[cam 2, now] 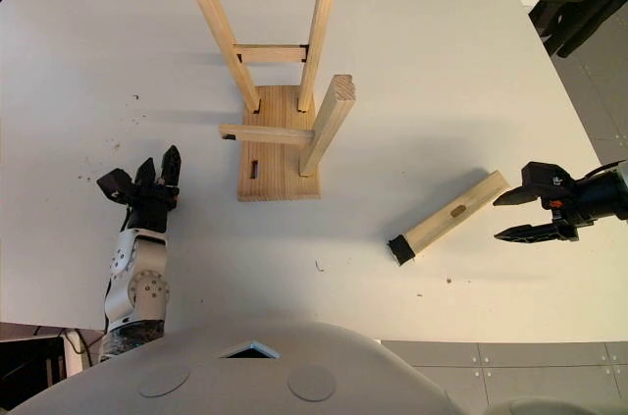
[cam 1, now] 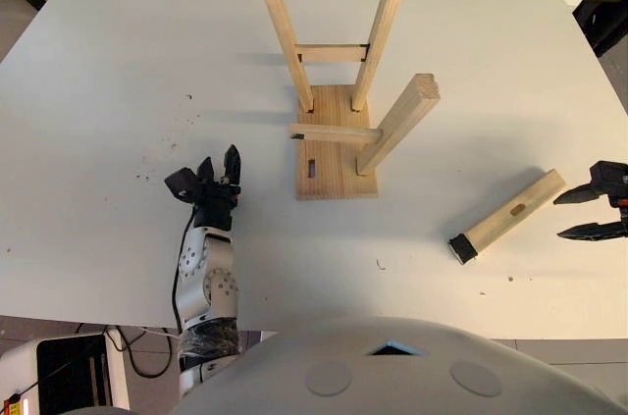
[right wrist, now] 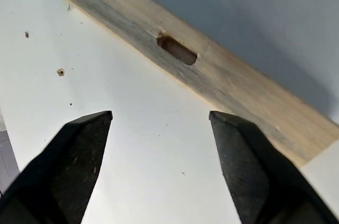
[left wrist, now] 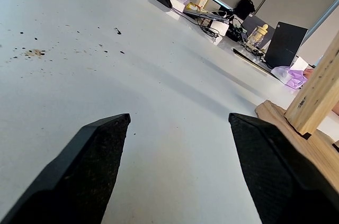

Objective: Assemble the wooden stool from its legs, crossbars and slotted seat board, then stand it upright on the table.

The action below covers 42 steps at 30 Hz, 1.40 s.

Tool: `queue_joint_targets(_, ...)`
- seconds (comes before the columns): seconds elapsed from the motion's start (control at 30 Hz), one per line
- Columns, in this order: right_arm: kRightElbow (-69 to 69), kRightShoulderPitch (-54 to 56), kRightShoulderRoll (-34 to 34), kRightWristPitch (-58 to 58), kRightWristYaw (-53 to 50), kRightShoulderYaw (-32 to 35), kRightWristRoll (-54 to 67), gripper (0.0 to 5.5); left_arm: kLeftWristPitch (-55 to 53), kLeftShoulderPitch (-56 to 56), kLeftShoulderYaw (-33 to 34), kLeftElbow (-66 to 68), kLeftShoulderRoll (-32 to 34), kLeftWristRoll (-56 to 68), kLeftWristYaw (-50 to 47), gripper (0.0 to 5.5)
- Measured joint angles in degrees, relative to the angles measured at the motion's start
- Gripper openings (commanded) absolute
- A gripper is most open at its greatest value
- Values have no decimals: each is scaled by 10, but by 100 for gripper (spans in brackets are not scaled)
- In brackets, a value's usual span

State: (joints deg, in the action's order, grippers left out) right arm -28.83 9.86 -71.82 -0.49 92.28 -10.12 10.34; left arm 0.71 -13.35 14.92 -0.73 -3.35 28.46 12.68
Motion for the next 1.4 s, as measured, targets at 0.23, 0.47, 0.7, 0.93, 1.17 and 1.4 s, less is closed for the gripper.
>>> queue_joint_targets(0.23, -77, 82, 80, -30, -47, -13, -58, 339, 2, 12, 0, 12, 5, -1, 0, 347)
queue_joint_targets(0.47, -99, 126, 154, -59, -87, -7, -64, 339, 0, 18, 2, 19, 13, -1, 0, 347)
queue_joint_targets(0.7, -98, 141, 209, -68, -116, 4, -58, 339, 0, 37, 2, 37, 18, -1, 0, 347)
queue_joint_targets(0.93, -35, 114, 237, 32, -197, 39, -47, 339, 0, 38, 4, 37, 24, -1, 1, 347)
queue_joint_targets(1.17, 228, -28, 262, 328, -321, 112, 15, 339, 6, 9, 7, 8, 16, -1, 0, 347)
queue_joint_targets(1.4, 520, -115, 411, 616, -542, 216, 94, 339, 5, -43, 6, -30, -2, -1, -6, 347)
